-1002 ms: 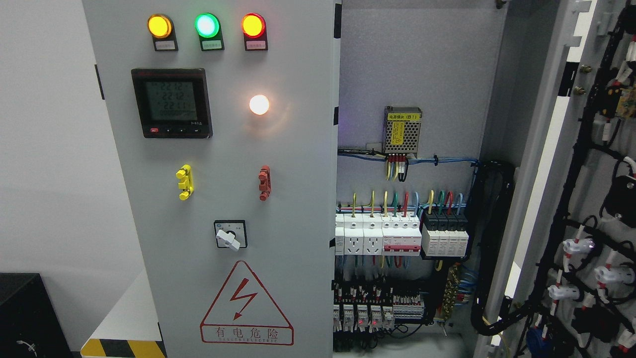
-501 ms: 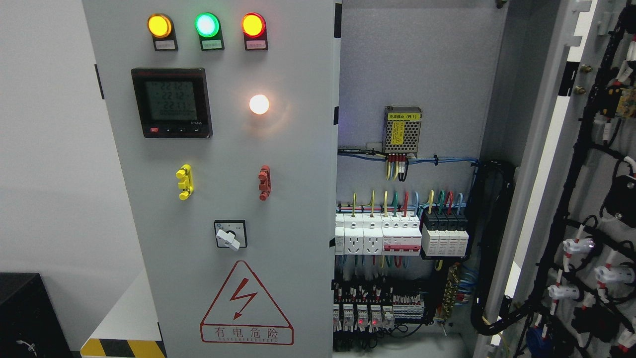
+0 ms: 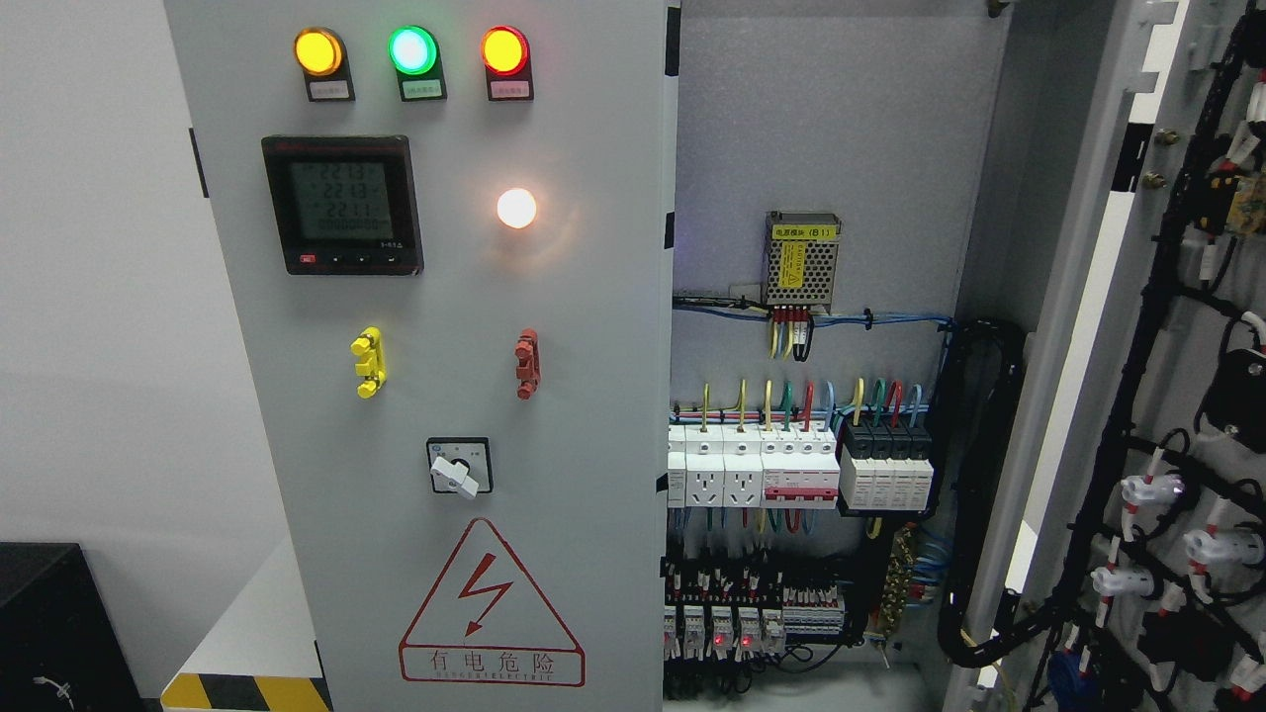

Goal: Open door with both hands

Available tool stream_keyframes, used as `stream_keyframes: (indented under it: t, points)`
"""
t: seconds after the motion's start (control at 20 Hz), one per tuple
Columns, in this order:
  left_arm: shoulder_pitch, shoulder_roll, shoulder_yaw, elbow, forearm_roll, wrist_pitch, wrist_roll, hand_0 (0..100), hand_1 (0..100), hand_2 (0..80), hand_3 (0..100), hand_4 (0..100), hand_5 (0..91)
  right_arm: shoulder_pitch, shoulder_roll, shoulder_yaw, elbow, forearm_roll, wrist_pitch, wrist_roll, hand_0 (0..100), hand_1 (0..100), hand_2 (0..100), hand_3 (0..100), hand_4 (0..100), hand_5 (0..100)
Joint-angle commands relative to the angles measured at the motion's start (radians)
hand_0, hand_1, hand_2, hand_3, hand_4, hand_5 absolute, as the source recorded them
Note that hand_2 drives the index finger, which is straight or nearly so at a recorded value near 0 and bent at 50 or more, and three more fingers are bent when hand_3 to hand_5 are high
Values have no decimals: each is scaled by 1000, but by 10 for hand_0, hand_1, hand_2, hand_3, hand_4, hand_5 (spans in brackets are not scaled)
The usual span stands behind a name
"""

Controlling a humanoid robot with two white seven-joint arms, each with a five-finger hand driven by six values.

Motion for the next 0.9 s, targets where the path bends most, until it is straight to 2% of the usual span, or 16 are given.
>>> stream_keyframes:
  t: [0.0, 0.2, 0.25, 0.35, 0.6, 0.65, 0.85]
  points:
    - [-18, -9, -26, -23, 0, -1, -7, 0, 0, 0, 0, 0, 0, -44, -119, 183, -559, -3, -13, -12, 0, 0, 0, 0, 0, 0]
    - [-18, -9, -26, -26, 2, -1, -7, 0, 0, 0, 0, 0, 0, -213, -102, 179, -595, -6, -19, -15, 0, 0, 0, 0, 0, 0]
    - [-18, -10, -24, -26, 2, -1, -7, 0, 0, 0, 0, 0, 0, -275, -77, 174, -593, -8, -14, -15, 0, 0, 0, 0, 0, 0]
    - [-18, -10, -24, -26, 0, 1, -7, 0, 0, 0, 0, 0, 0, -368, -53, 170, -592, -9, -3, -13, 0, 0, 0, 0, 0, 0]
    - [-18, -10, -24, -26, 0, -1, -7, 0, 0, 0, 0, 0, 0, -562, -42, 177, -569, -11, 243, -13, 0, 0, 0, 0, 0, 0]
    - [-18, -10, -24, -26, 0, -1, -7, 0, 0, 0, 0, 0, 0, -601, -33, 179, -547, -11, 262, -13, 0, 0, 0, 0, 0, 0]
    - [-18, -10, -24, -26, 0, -1, -7, 0, 0, 0, 0, 0, 0, -734, -30, 147, -408, -11, 262, -15, 0, 0, 0, 0, 0, 0]
